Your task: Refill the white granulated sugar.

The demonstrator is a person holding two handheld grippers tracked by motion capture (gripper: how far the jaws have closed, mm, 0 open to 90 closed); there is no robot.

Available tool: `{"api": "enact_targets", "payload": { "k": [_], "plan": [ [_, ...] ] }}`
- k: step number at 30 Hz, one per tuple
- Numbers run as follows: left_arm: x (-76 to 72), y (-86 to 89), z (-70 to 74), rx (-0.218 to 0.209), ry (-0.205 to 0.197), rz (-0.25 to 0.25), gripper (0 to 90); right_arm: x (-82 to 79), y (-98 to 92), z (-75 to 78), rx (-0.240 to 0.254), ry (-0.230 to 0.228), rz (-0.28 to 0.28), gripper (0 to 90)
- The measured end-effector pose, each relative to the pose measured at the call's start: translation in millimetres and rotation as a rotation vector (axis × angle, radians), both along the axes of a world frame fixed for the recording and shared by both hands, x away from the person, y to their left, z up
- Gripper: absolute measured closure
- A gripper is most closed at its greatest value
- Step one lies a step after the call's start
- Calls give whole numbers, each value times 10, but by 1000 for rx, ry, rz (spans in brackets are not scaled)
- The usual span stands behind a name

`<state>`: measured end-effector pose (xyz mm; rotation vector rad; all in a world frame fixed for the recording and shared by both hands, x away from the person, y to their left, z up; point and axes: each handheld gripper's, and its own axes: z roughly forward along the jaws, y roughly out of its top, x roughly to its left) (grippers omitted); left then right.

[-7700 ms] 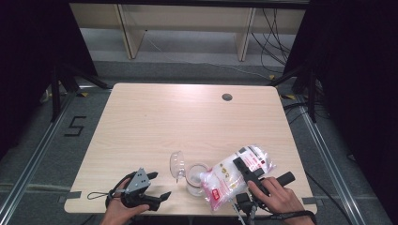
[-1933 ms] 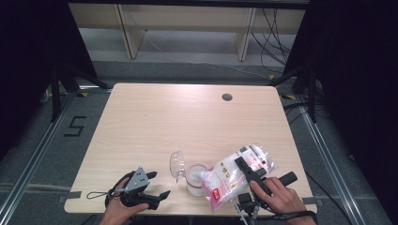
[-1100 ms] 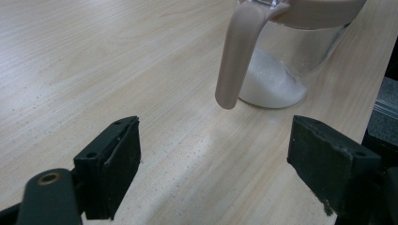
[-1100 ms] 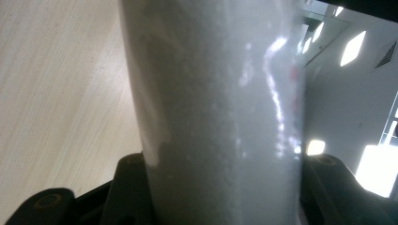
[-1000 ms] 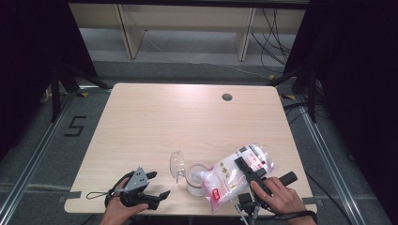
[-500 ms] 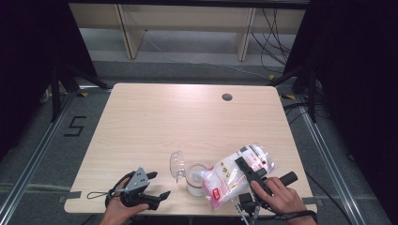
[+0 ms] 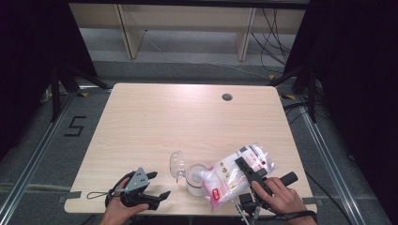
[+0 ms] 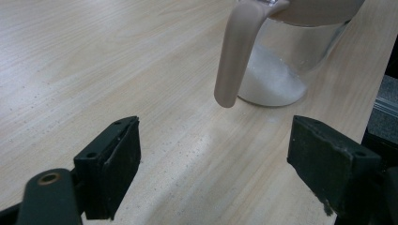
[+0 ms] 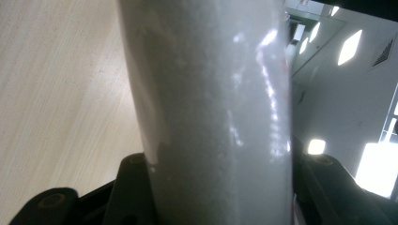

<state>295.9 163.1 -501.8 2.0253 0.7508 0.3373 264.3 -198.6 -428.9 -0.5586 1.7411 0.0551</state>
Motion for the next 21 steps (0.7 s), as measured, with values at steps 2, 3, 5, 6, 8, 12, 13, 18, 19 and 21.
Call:
{"api": "enact_targets", "payload": {
  "k": [2,3,5,6,8,12,13,18,19,21],
  "plan": [
    [-5,-7,0,-11,1,2,173,21,-5,-10,3,-4,19,569],
    [-3,-5,2,-12,0,-2,173,22,0,2,-13,-8,22,571],
    [-2,-6,0,-18,0,-4,173,15,-15,-14,-1,6,0,571],
    [-3,-7,-1,-19,1,-4,173,17,-16,-16,-2,7,2,572],
    [-5,-11,-2,-25,2,-5,173,24,-17,-24,7,1,10,572],
    [-8,-12,-1,-25,3,-4,173,25,-15,-23,2,0,12,573],
    [-7,-12,-2,-25,4,-4,173,26,-14,-22,-1,-2,14,573],
    [-5,-10,-2,-24,2,-5,173,19,-6,-14,-15,1,3,574],
    [-5,-10,-2,-24,2,-5,173,26,4,-1,-25,-8,19,574],
    [-4,-10,0,-24,3,-7,173,21,-2,-8,-5,5,14,576]
  ]
}}
